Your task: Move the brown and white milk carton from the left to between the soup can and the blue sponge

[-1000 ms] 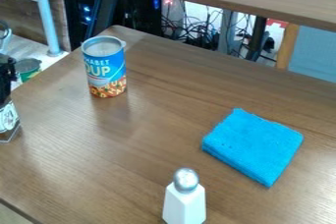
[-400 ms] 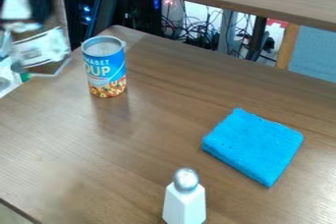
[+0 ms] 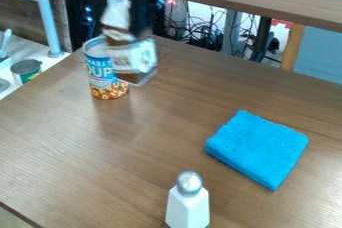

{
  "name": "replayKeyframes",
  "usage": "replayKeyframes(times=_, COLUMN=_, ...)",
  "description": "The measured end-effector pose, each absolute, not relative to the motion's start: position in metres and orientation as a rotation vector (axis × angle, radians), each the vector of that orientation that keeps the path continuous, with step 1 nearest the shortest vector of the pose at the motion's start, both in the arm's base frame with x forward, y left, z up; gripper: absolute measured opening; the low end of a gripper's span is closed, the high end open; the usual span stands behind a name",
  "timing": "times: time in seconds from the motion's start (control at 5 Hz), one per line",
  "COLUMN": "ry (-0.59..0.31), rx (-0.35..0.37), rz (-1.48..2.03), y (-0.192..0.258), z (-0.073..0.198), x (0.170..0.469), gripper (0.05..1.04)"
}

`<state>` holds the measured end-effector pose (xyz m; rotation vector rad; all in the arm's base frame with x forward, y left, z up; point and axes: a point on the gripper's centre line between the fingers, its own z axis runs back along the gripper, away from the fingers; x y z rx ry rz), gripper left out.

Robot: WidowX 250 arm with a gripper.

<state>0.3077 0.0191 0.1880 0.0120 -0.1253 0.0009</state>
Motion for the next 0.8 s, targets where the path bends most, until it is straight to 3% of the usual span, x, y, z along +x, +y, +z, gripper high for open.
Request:
replayKeyframes(times=0.6, ry=-0.108, rx=0.103, rz=-0.082, y=-0.025, z=0.132, x=0.396, gripper=0.844)
replayKeyframes(times=0.8, ry=-0.079, rx=0.119, rz=-0.074, y=-0.023, z=0.108, x=0.406, gripper=0.844)
